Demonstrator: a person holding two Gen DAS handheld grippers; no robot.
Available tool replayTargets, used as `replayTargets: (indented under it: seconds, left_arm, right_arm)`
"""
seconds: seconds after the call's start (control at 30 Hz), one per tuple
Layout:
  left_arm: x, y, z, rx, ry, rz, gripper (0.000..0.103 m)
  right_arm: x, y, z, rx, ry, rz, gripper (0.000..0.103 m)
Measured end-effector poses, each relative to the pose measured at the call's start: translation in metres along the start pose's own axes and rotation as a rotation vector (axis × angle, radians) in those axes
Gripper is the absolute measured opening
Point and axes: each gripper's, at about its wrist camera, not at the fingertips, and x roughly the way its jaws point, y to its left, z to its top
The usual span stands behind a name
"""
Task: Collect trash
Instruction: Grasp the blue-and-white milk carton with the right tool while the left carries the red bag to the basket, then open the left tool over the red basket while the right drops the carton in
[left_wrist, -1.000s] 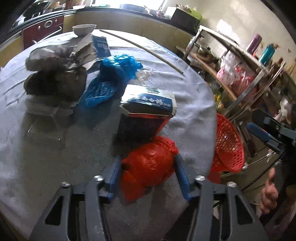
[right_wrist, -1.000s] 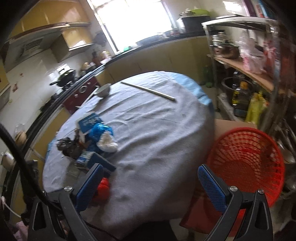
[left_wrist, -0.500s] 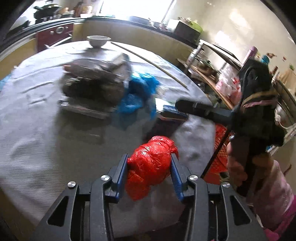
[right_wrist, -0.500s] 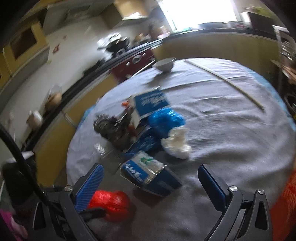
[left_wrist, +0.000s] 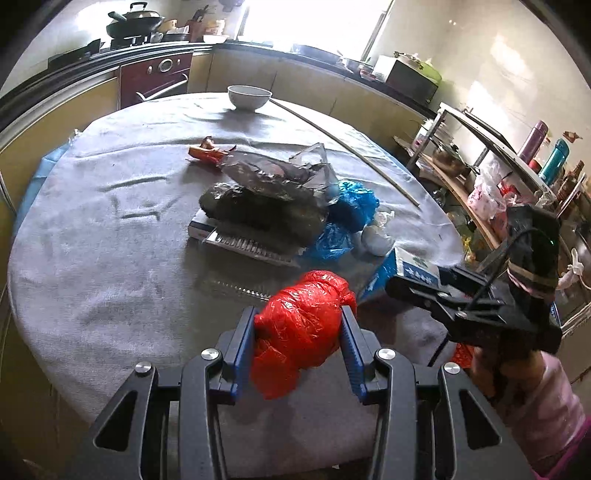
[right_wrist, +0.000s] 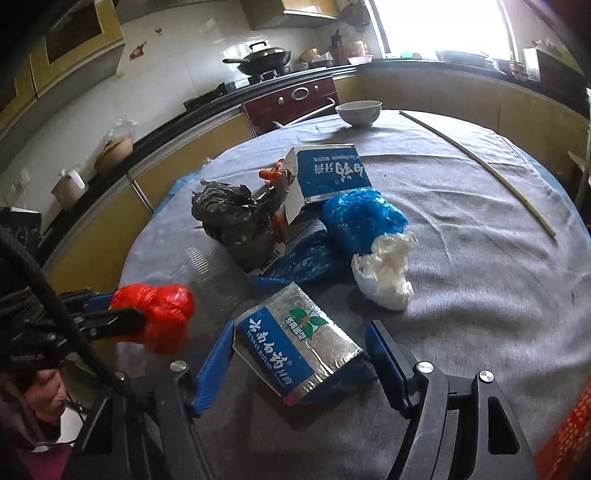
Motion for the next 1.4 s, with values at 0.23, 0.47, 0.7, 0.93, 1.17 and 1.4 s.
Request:
replayTargets:
  seconds: [0.23, 0.47, 0.7, 0.93, 1.17, 1.4]
  left_arm:
    - [0.004, -0.023, 0.005, 0.056, 0.01, -0.021, 0.045]
    - [0.022, -0.065, 0.011, 0.142, 0.043, -0.056, 0.045]
    - [0.052, -0.136, 0.019, 0.265, 0.111, -0.152, 0.046]
    - [0.094, -0.226, 0.017, 0.41, 0.185, -0.239, 0.046]
    - [0.135, -0.297, 0.004, 0.492, 0.276, -0.285, 0.046]
    - [0.164, -0.34, -0.012, 0.548, 0.347, -0.276, 0.05]
  right_arm:
    - [-0.035, -0.019, -0.014, 0.136, -0.086, 0.011, 0.073]
    - [-0.083, -0.066, -0.034, 0.302, -0.178, -0.032, 0.073]
    - [-0.138, -0.13, -0.068, 0.478, -0.26, -0.143, 0.073]
    - [-0.198, -0.191, -0.121, 0.663, -0.339, -0.248, 0.073]
    - [-0.233, -0.234, -0.172, 0.814, -0.384, -0.296, 0.074]
    - [-0.239, -0.254, -0.207, 0.916, -0.369, -0.283, 0.076]
